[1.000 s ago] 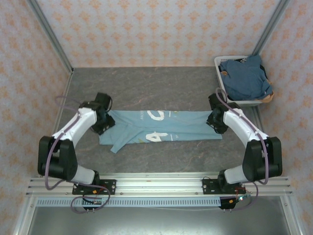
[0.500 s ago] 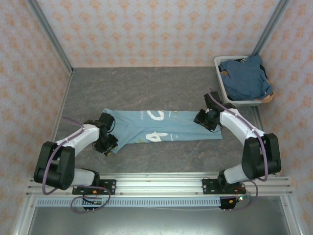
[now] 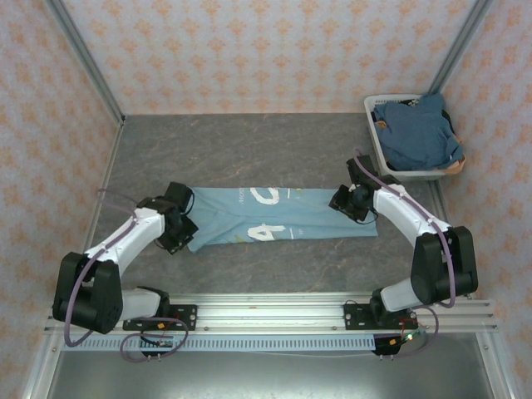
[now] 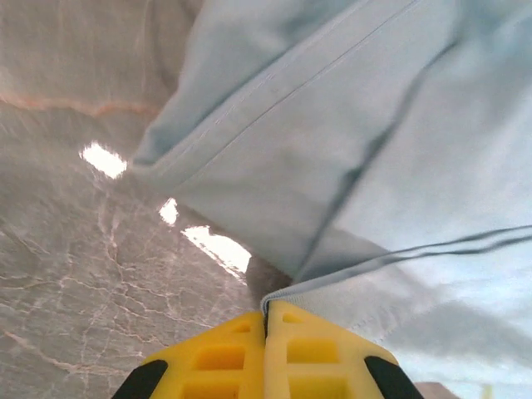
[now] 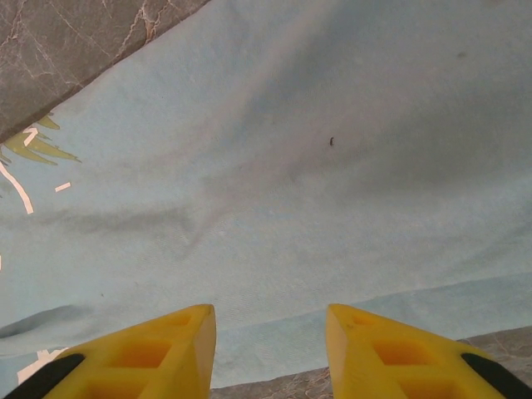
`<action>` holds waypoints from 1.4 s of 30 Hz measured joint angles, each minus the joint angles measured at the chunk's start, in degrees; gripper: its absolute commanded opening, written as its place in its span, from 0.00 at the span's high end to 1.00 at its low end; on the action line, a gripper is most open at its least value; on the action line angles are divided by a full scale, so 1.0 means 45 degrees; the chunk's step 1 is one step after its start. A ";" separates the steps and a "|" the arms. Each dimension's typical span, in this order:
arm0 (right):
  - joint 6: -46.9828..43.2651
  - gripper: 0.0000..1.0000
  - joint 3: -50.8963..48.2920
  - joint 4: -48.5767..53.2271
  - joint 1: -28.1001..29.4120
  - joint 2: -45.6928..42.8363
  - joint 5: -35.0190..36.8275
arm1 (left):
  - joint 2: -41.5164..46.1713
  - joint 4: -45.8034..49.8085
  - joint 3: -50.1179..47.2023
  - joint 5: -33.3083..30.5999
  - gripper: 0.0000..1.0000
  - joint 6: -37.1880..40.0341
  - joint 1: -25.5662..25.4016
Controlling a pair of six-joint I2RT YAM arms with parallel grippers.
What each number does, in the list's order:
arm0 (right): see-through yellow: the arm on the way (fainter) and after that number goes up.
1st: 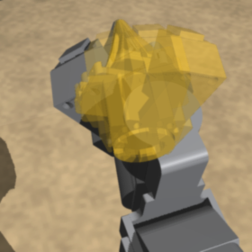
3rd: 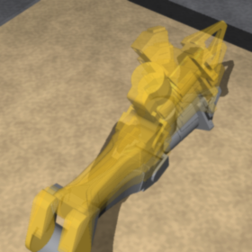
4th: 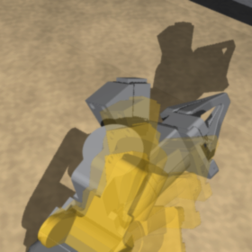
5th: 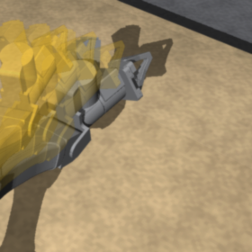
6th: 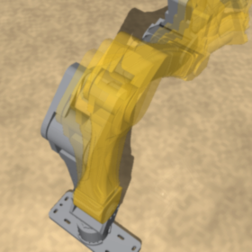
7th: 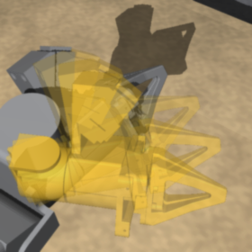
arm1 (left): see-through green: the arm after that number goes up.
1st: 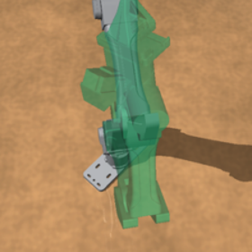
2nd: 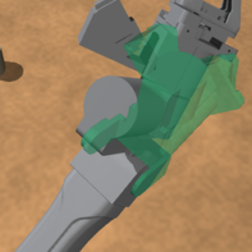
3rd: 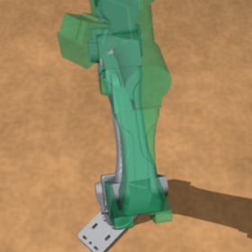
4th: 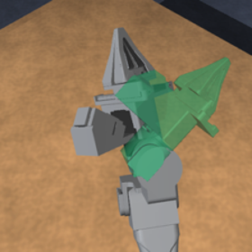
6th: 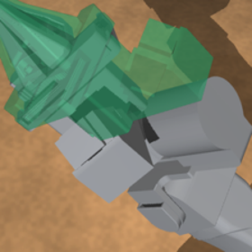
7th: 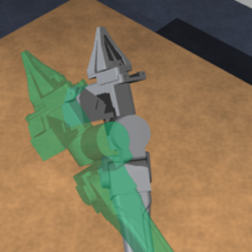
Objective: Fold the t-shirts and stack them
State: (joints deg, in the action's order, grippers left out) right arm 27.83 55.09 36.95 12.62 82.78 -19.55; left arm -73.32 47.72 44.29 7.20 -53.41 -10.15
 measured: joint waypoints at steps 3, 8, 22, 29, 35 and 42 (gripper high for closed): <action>0.0053 0.62 0.0000 -0.0039 -0.0005 0.0010 0.0000 | -0.0107 0.0301 0.0850 -0.0481 1.00 0.0408 0.0005; 0.0102 0.62 0.0000 -0.0097 0.0000 0.0024 0.0000 | -0.0937 0.0690 0.1719 -0.1107 1.00 0.1059 0.0005; 0.0141 0.62 -0.0379 -0.0102 -0.0005 -0.0005 0.0063 | -0.4342 0.0461 0.2696 -0.2657 0.99 0.2671 0.0282; 0.0141 0.62 -0.0840 -0.0102 -0.0005 -0.0015 0.0301 | -0.5547 0.0189 0.3507 -0.3356 0.59 0.3264 0.0291; 0.0078 0.60 -0.0884 -0.0078 -0.0010 -0.0340 0.0627 | -0.3322 0.0748 0.3604 -0.3687 0.58 0.3079 0.0291; -0.0840 0.61 -0.0262 0.0068 -0.0359 0.0189 0.0933 | -0.0296 0.1010 0.3089 -0.1574 0.73 0.1015 0.0267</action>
State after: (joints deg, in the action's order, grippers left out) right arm 24.05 53.91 37.26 11.00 83.64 -15.35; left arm -74.65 52.27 58.19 0.12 -48.84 -8.95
